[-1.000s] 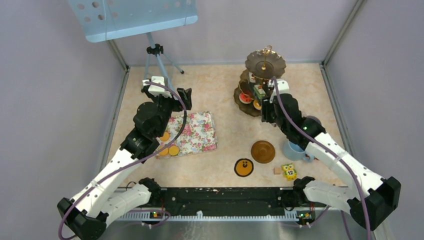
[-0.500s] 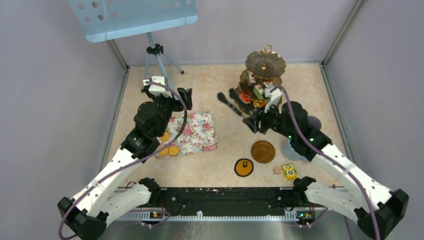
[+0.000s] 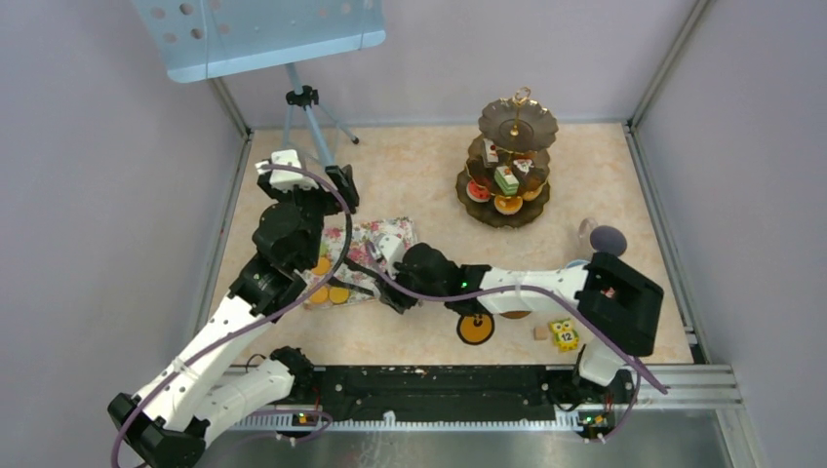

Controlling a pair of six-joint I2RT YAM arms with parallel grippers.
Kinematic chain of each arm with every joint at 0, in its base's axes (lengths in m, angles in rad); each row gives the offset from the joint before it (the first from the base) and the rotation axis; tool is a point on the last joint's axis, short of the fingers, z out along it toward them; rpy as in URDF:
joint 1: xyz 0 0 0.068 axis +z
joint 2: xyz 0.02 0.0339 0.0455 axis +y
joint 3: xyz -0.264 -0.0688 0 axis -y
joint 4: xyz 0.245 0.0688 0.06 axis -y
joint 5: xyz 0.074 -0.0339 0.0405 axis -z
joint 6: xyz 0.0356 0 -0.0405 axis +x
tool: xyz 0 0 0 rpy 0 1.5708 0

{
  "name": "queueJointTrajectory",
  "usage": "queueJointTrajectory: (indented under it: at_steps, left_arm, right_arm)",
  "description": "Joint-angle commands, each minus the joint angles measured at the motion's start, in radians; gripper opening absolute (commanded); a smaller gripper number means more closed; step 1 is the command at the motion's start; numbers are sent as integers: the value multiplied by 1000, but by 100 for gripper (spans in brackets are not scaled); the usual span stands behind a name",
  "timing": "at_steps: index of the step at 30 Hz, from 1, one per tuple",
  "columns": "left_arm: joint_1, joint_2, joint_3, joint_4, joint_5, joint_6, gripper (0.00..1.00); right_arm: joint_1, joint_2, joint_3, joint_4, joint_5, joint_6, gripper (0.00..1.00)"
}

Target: Serve the afternoon tea

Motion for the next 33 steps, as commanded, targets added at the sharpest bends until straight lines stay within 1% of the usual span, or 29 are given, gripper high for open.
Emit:
queueJointTrajectory:
  at_steps: [1, 4, 6, 8, 10, 20, 33]
  left_arm:
    - [4, -34, 7, 30, -205, -51, 99]
    - [4, -48, -3, 41, -309, -77, 99]
    - [4, -58, -13, 49, -374, -92, 99]
    - [4, -62, -19, 52, -440, -109, 99]
    - [4, -65, -22, 54, -471, -117, 99]
    - [4, -61, -22, 54, -456, -117, 99]
    - [4, -40, -20, 48, -429, -116, 99]
  right_arm:
    - [60, 99, 147, 147, 129, -114, 47]
    - [91, 174, 195, 139, 188, -174, 48]
    - [99, 207, 218, 138, 209, -184, 48]
    - [100, 230, 231, 147, 214, -186, 48]
    - [102, 253, 253, 138, 211, -192, 49]
    - [102, 347, 320, 121, 208, -196, 49]
    - [101, 409, 360, 93, 244, -200, 47]
